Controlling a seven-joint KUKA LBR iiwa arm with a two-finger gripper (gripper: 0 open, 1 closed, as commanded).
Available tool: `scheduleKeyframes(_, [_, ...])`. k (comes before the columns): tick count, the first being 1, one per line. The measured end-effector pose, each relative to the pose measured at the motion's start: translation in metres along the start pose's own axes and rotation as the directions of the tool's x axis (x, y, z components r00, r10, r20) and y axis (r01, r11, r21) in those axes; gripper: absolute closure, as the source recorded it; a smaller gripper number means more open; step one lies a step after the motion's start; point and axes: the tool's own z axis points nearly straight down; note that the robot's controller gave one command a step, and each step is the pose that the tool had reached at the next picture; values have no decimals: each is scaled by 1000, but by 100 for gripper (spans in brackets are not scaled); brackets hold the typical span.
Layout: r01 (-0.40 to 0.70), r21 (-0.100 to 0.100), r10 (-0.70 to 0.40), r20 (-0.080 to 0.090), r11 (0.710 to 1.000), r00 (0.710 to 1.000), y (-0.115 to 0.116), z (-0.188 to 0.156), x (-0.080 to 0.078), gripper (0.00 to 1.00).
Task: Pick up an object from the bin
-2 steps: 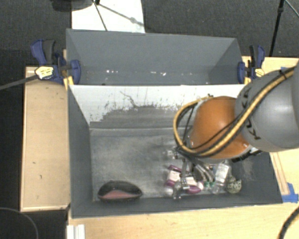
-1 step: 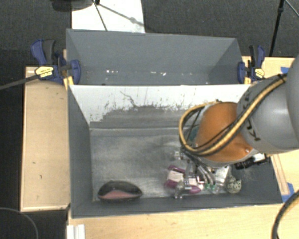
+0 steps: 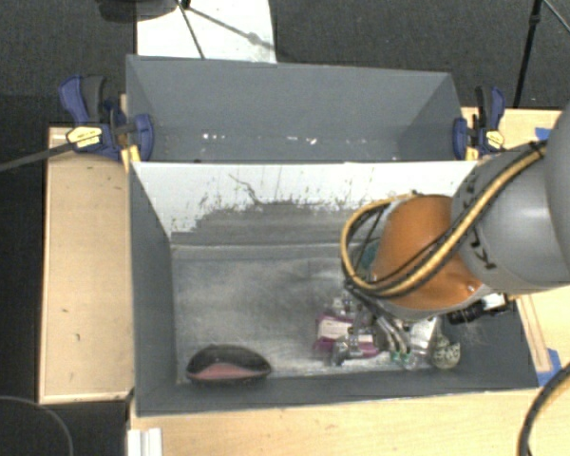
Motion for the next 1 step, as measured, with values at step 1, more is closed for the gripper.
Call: scheduleKeyframes(1, [-45, 0, 45, 9, 999, 999, -8, -153, -12, 100])
